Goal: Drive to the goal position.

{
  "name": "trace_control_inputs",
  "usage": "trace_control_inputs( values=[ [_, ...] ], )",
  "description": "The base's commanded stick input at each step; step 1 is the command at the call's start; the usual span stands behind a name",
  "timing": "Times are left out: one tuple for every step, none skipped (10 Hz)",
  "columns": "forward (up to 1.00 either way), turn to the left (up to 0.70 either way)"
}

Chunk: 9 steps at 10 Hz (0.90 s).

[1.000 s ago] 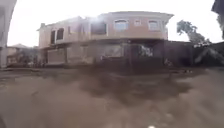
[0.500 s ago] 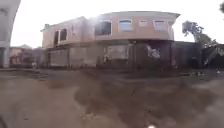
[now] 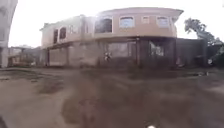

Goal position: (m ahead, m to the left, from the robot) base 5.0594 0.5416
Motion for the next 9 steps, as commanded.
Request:
trace_control_inputs(
  values=[
    [1.0, 0.16],
    [1.0, 0.0],
    [1.0, 0.0],
    [1.0, 0.0],
    [1.0, 0.0],
    [1.0, 0.0],
    [1.0, 0.0],
    [1.0, 0.0],
    [1.0, 0.0]
  ],
)
